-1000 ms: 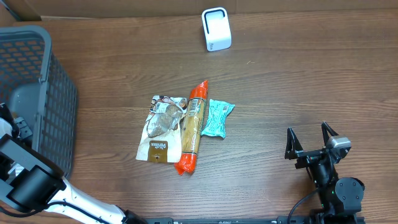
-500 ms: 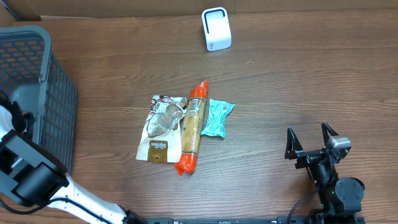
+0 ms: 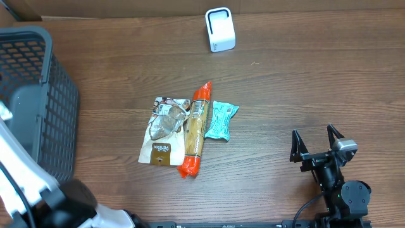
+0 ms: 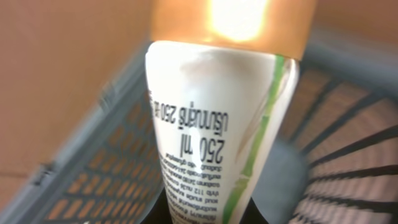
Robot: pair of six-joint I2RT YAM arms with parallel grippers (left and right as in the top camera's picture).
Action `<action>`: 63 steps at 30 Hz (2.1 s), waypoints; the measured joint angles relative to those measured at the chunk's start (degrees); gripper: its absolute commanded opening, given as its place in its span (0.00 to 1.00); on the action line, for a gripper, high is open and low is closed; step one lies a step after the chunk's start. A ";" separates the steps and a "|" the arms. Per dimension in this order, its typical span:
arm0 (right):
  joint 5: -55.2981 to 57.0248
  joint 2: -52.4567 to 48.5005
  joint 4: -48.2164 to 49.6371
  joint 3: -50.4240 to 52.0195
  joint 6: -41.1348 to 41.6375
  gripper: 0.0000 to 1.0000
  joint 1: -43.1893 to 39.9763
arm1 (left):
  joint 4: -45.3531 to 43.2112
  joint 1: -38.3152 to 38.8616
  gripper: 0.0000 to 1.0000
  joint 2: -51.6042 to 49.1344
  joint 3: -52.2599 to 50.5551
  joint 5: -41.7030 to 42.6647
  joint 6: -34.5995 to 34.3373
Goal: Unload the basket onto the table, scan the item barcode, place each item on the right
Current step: 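Lift the white bottle out of the basket with the left gripper, then carry the white tube right and lay it beside the green pack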
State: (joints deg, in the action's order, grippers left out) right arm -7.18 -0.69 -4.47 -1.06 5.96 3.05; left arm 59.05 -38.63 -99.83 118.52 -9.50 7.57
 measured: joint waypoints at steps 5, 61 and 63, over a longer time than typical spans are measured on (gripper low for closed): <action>-0.02 0.00 -0.02 0.00 0.00 1.00 0.00 | -0.61 5.16 0.04 9.51 2.43 10.40 -7.41; -0.02 0.00 -0.04 0.00 0.00 1.00 0.00 | -11.80 76.13 0.48 -18.86 -20.63 21.27 -38.77; -0.04 0.00 -0.07 0.00 0.02 1.00 0.00 | -9.86 75.89 0.49 -18.78 -18.82 21.09 -37.53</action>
State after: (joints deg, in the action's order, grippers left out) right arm -7.22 -0.69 -4.54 -1.06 5.98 3.05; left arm 49.19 37.26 -118.61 99.70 11.60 -29.95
